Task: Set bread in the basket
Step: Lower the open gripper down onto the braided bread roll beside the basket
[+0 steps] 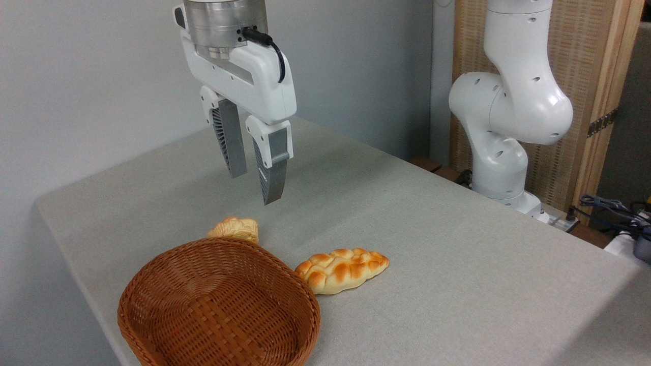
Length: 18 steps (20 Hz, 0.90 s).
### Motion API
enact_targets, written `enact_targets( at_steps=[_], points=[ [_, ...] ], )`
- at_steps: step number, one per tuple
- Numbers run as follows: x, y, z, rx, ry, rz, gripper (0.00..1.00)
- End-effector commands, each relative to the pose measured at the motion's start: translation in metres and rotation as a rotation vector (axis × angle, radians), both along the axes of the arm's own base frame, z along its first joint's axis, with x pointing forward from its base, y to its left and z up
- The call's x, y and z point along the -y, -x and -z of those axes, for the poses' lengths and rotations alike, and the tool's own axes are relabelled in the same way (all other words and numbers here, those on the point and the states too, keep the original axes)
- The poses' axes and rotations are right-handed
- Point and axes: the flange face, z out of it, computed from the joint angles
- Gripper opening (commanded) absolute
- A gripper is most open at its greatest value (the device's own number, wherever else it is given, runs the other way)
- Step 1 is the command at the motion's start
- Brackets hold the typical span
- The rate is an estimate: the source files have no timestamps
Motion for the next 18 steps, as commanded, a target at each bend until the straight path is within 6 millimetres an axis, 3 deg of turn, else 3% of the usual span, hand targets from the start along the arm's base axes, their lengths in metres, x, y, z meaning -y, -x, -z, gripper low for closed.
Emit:
enact_targets(
  at_steps=[1,6,9,13,18],
  points=[
    [-0.004,0.004,-0.002,-0.027,0.010,0.008,1.00],
    [-0.003,0.005,0.001,-0.034,0.008,0.011,1.00],
    [-0.004,0.007,0.019,-0.064,0.002,0.014,1.00],
    [-0.008,0.021,0.064,-0.010,-0.018,0.039,1.00],
    [-0.016,0.049,0.123,-0.091,-0.113,0.349,1.00]
  ],
)
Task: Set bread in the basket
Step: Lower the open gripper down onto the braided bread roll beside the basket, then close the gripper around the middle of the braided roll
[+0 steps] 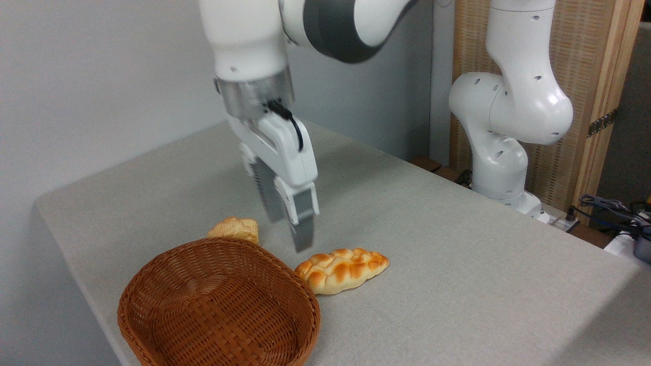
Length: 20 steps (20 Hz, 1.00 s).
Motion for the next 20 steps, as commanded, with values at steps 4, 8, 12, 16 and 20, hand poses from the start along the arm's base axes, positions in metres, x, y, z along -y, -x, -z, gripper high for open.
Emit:
enact_targets(
  at_steps=[4,8,12,16,20],
  points=[
    [-0.008,0.037,0.060,-0.104,-0.029,0.241,1.00],
    [-0.013,0.040,0.112,-0.118,-0.066,0.255,1.00],
    [-0.014,0.044,0.129,-0.130,-0.049,0.243,0.99],
    [-0.017,0.043,0.129,-0.129,-0.047,0.242,0.35],
    [-0.017,0.043,0.131,-0.134,-0.046,0.243,0.27]
  ],
)
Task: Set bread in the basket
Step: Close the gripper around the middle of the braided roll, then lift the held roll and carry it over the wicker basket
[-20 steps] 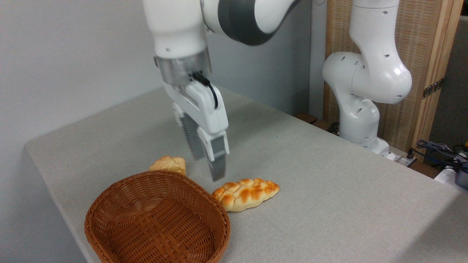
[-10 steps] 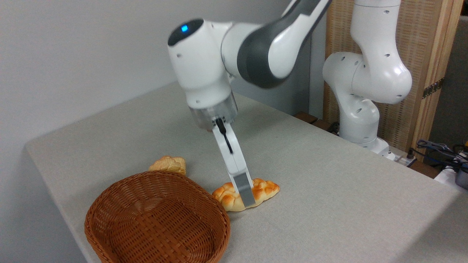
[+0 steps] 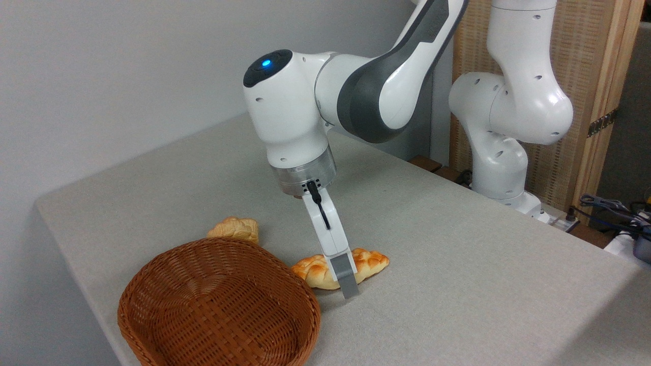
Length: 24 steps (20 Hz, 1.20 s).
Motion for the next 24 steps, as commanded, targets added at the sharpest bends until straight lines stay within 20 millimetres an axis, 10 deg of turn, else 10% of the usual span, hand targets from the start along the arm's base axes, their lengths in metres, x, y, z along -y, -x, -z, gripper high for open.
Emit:
enact_targets(
  at_steps=[1,8,14,19,24],
  points=[
    [-0.006,0.004,0.013,-0.011,0.004,0.004,0.27],
    [-0.003,0.007,0.004,-0.065,0.005,0.001,0.25],
    [0.006,0.000,-0.093,-0.199,0.022,0.034,0.25],
    [-0.001,-0.044,-0.152,-0.010,0.154,-0.094,0.25],
    [0.019,-0.103,-0.142,0.207,0.244,-0.479,0.34]
  ],
)
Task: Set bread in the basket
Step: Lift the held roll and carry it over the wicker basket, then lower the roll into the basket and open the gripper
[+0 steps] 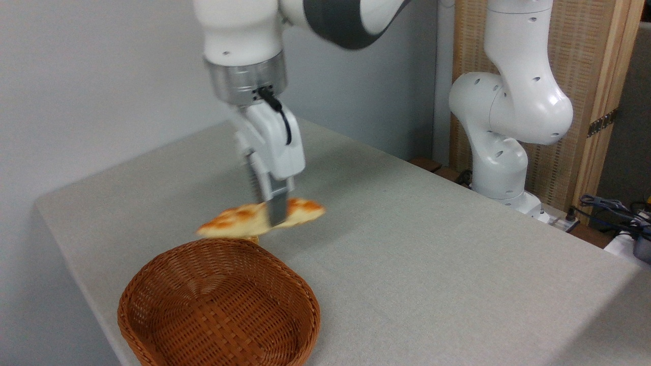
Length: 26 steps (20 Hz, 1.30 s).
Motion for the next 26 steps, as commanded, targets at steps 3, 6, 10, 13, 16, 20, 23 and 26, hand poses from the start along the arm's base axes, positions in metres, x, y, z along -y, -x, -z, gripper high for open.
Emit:
enact_targets(
  at_steps=[3,6,10,13,16,20,23,26],
  points=[
    [0.035,-0.055,0.040,0.084,0.082,-0.209,0.59],
    [0.042,-0.061,0.056,0.083,0.077,-0.212,1.00],
    [0.043,-0.066,0.057,0.108,0.091,-0.224,1.00],
    [0.043,-0.066,0.057,0.108,0.089,-0.225,1.00],
    [0.043,-0.065,0.055,0.111,0.090,-0.226,1.00],
    [0.042,-0.063,0.049,0.115,0.089,-0.222,1.00],
    [0.039,-0.043,0.018,0.097,0.083,-0.210,1.00],
    [0.035,-0.010,-0.025,0.065,0.073,-0.186,1.00]
  ],
)
